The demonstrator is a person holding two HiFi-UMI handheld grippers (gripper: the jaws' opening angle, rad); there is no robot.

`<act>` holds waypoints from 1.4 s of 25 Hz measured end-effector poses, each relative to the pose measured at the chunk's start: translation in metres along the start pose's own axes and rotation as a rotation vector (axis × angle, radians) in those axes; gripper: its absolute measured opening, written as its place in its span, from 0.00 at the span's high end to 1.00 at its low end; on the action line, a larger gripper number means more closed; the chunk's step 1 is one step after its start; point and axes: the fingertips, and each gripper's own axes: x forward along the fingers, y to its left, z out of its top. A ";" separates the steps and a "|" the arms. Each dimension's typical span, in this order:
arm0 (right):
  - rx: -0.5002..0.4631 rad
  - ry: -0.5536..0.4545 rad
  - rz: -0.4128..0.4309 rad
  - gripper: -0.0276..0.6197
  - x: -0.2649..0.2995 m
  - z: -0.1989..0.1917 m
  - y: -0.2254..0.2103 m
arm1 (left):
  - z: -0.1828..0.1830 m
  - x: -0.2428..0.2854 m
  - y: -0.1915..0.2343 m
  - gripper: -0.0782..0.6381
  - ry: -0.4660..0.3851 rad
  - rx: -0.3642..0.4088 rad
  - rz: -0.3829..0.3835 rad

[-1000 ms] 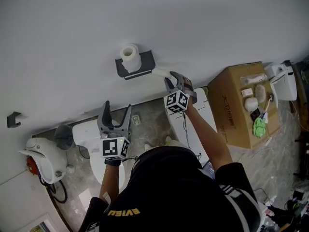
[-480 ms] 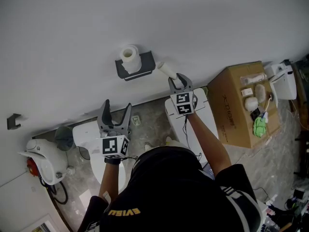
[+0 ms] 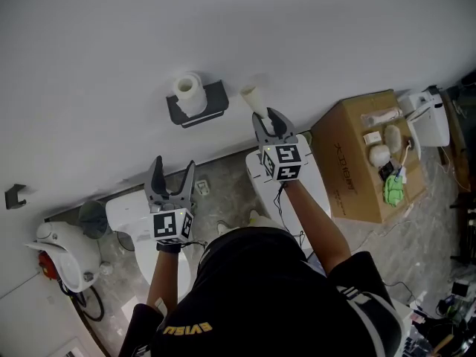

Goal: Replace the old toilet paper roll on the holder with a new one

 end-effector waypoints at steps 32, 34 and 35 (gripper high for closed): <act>-0.024 -0.051 0.063 0.72 -0.056 0.044 0.015 | 0.027 0.157 -0.001 0.39 -0.091 0.028 -0.083; -0.020 -0.054 0.058 0.72 -0.060 0.043 0.013 | 0.027 0.165 0.000 0.39 -0.075 0.035 -0.078; -0.017 -0.055 0.057 0.72 -0.061 0.043 0.013 | 0.026 0.167 0.001 0.39 -0.066 0.037 -0.069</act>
